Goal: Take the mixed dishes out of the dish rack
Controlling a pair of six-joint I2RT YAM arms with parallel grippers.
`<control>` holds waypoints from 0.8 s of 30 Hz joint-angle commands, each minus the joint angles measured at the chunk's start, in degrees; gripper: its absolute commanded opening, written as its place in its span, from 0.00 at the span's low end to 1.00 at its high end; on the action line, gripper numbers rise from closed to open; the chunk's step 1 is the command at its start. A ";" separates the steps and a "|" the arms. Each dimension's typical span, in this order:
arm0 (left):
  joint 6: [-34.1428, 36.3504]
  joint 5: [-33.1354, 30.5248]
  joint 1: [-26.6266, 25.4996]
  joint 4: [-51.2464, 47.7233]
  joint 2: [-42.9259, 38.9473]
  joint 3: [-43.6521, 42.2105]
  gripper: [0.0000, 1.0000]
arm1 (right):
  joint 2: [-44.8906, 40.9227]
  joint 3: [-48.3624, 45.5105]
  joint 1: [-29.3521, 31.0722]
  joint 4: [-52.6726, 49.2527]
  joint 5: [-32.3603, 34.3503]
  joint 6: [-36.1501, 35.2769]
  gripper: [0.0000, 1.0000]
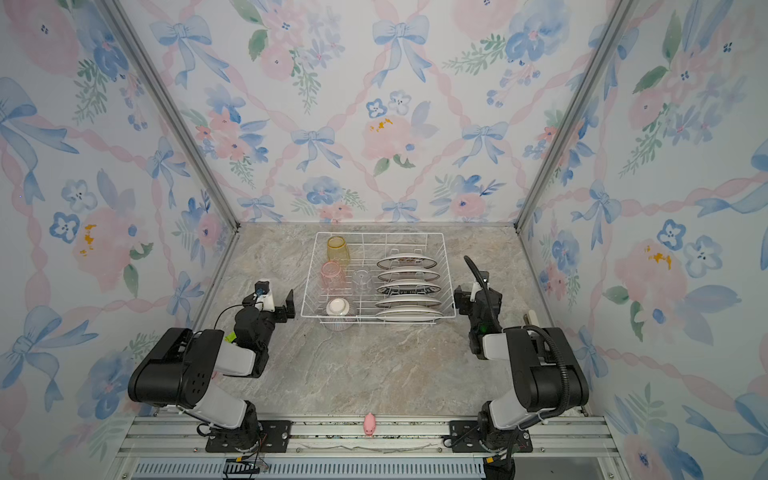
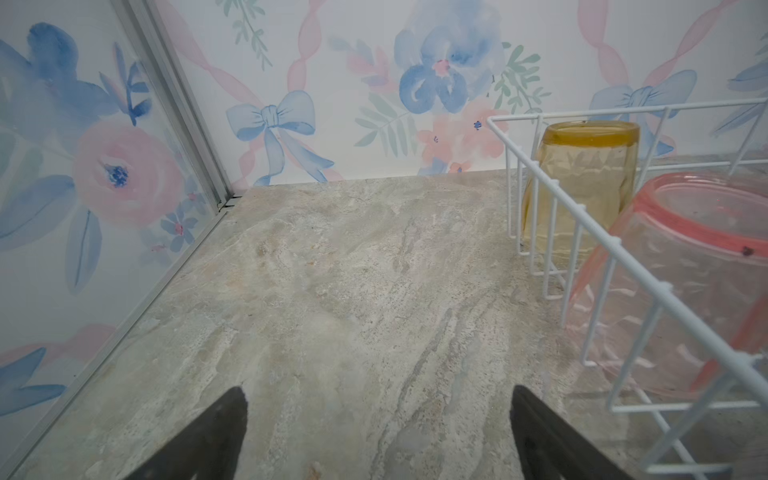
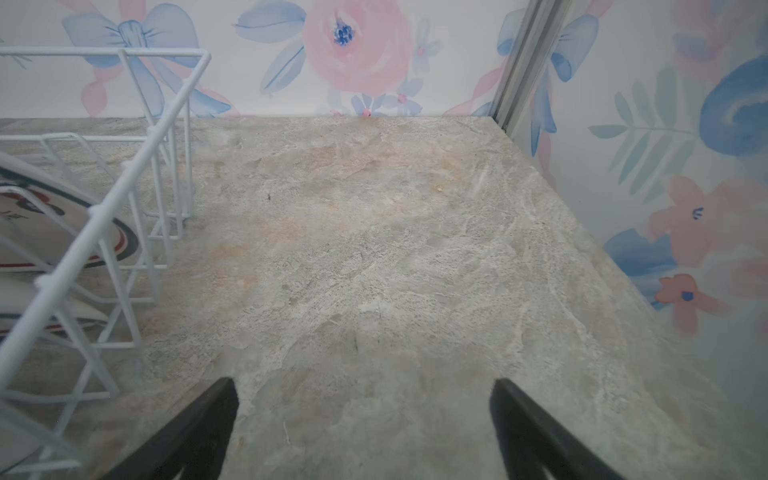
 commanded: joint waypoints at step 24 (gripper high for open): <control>-0.25 -2.21 -0.75 -19.05 -11.65 6.50 0.65 | -7.47 5.72 -3.77 -14.70 -4.72 2.98 0.89</control>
